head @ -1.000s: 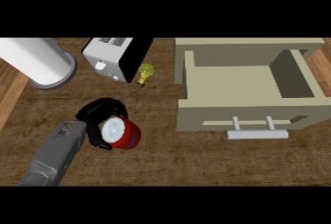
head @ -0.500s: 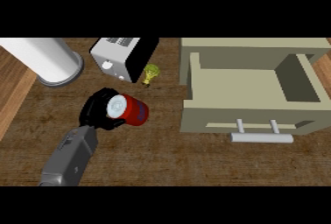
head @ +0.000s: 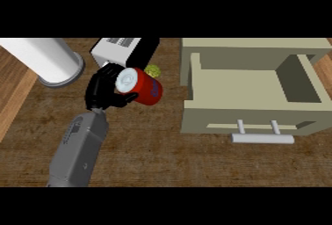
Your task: Pick up the can, place it into the drawer and close the drawer
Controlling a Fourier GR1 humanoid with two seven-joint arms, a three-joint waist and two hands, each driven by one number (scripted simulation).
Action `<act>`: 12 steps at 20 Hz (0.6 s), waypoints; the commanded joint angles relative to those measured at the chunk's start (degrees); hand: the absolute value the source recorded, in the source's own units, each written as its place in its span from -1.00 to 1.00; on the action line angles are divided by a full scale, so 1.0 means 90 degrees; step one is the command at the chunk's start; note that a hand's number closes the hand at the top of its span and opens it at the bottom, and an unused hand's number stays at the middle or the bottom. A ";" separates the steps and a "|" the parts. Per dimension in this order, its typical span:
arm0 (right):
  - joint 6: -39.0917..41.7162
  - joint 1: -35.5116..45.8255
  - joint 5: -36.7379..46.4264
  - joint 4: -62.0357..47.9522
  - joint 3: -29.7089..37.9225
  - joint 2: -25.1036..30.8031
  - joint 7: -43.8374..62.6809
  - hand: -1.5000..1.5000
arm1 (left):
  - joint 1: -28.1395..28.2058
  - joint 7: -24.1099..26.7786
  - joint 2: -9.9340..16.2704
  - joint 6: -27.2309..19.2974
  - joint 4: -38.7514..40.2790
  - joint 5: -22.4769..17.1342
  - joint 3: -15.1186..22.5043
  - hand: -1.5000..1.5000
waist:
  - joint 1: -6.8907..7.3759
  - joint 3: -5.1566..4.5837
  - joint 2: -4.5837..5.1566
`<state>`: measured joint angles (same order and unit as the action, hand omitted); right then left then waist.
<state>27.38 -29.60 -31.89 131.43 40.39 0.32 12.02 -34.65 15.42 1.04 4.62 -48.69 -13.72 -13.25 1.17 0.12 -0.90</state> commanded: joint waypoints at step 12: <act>0.0214 0.0446 0.0102 -0.0521 0.0153 0.0178 -0.0135 -1.00 | -0.0740 -0.2707 -0.0115 -0.2570 -0.2841 0.0129 0.1521 1.00 | -0.0177 -0.0009 0.0090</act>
<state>27.47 -27.42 -31.43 130.47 40.28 0.76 12.63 -37.29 -4.31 0.07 -14.75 -72.96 -13.95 -0.53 -0.15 0.03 -0.26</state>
